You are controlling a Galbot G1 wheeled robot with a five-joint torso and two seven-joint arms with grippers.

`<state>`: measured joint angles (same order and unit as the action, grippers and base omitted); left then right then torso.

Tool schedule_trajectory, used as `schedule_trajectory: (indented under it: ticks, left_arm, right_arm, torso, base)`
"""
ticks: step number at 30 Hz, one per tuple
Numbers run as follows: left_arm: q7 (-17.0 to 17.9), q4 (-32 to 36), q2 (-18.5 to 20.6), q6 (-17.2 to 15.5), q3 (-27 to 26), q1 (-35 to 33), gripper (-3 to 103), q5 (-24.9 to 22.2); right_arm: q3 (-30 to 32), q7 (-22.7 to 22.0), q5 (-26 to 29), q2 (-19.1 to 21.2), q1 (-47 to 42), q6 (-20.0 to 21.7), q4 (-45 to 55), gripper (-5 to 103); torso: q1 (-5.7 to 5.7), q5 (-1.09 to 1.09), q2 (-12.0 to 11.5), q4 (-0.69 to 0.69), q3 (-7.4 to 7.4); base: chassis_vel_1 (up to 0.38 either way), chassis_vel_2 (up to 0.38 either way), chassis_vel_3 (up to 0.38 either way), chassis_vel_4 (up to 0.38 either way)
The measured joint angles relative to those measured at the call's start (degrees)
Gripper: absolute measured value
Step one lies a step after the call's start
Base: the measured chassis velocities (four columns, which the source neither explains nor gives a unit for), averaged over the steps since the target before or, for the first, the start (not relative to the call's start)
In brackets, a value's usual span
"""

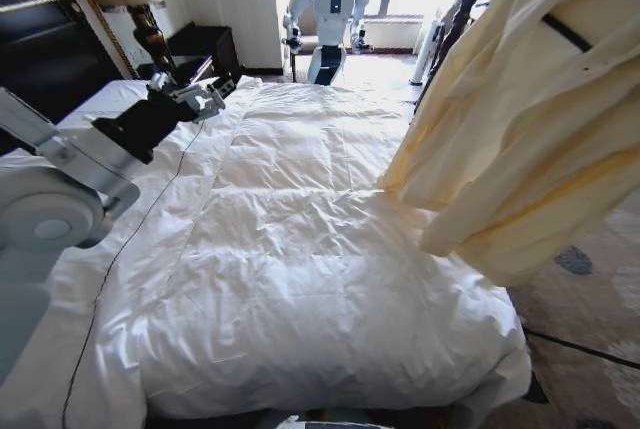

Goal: Pick up the clothes from the bed and hang them on the clothes hanger.

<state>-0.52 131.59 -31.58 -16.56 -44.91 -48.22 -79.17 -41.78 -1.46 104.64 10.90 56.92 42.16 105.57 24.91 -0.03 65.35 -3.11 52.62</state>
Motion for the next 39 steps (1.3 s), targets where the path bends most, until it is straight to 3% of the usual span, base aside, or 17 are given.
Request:
schedule_trajectory:
  ticks: [9, 14, 17, 18, 20, 21, 24, 28, 39]
  left_arm:
    - [-1.40, 1.08, -1.07, -0.18, -4.34, -4.40, 100, 0.31]
    - [-1.73, 1.72, -1.61, -0.23, -4.54, -4.98, 100, 0.62]
    - [-1.85, 2.01, -2.18, -0.28, -4.39, -4.99, 100, 0.67]
    - [-1.85, 2.01, -2.18, -0.28, -4.39, -4.99, 100, 0.67]
    - [-2.07, 2.00, -2.51, -0.38, -4.12, -4.80, 100, 0.70]
    - [-2.07, 2.00, -2.51, -0.38, -4.12, -4.80, 100, 0.70]
    - [-2.26, 2.01, -2.88, -0.48, -3.46, -4.48, 100, 0.92]
    - [-2.32, 2.30, -3.29, -0.48, -3.11, -4.48, 100, 1.30]
    - [-3.37, 3.03, -3.51, -0.43, -6.34, -7.00, 100, 0.96]
  right_arm:
    - [0.63, 5.18, -9.21, 0.73, -1.02, -0.03, -5.74, 0]
    - [3.05, 7.23, -9.94, 2.53, -2.94, -0.10, -5.62, 0]
    - [8.79, 13.49, -11.71, 5.47, -9.32, -0.23, -7.14, 0]
    - [8.79, 13.49, -11.71, 5.47, -9.32, -0.23, -7.14, 0]
    - [10.11, 20.07, -15.09, 6.28, -11.35, -1.31, -9.85, 0]
    - [10.11, 20.07, -15.09, 6.28, -11.35, -1.31, -9.85, 0]
    - [10.18, 26.55, -17.95, 5.84, -14.40, -7.33, -13.53, 0]
    - [8.54, 27.48, -19.33, 3.31, -14.22, -9.08, -16.52, 0]
    - [6.94, 29.51, -22.52, -0.38, -11.73, -7.22, -21.68, 0]
  torso:
    - [0.00, 0.01, 0.00, 0.01, 0.00]
    - [0.00, 0.01, 0.00, 0.01, 0.00]
    - [0.00, -0.02, 0.00, -0.03, 0.00]
    - [0.00, -0.02, 0.00, -0.03, 0.00]
    - [-0.01, 0.03, 0.00, -0.03, -0.01]
    - [-0.01, 0.03, 0.00, -0.03, -0.01]
    - [0.00, 0.02, 0.00, -0.03, 0.00]
    - [0.00, 0.00, 0.00, 0.00, 0.00]
    - [0.00, 0.00, 0.00, 0.01, 0.01]
  base:
    - [0.000, 0.000, 0.000, 0.000]
    - [0.000, 0.000, 0.000, 0.000]
    - [0.000, 0.000, 0.000, 0.000]
    - [0.000, 0.000, 0.000, 0.000]
    - [0.000, 0.000, 0.000, 0.000]
    - [0.000, 0.000, 0.000, 0.000]
    - [0.000, 0.000, 0.000, 0.000]
    - [0.000, 0.000, 0.000, 0.000]
    - [0.000, 0.000, 0.000, 0.000]
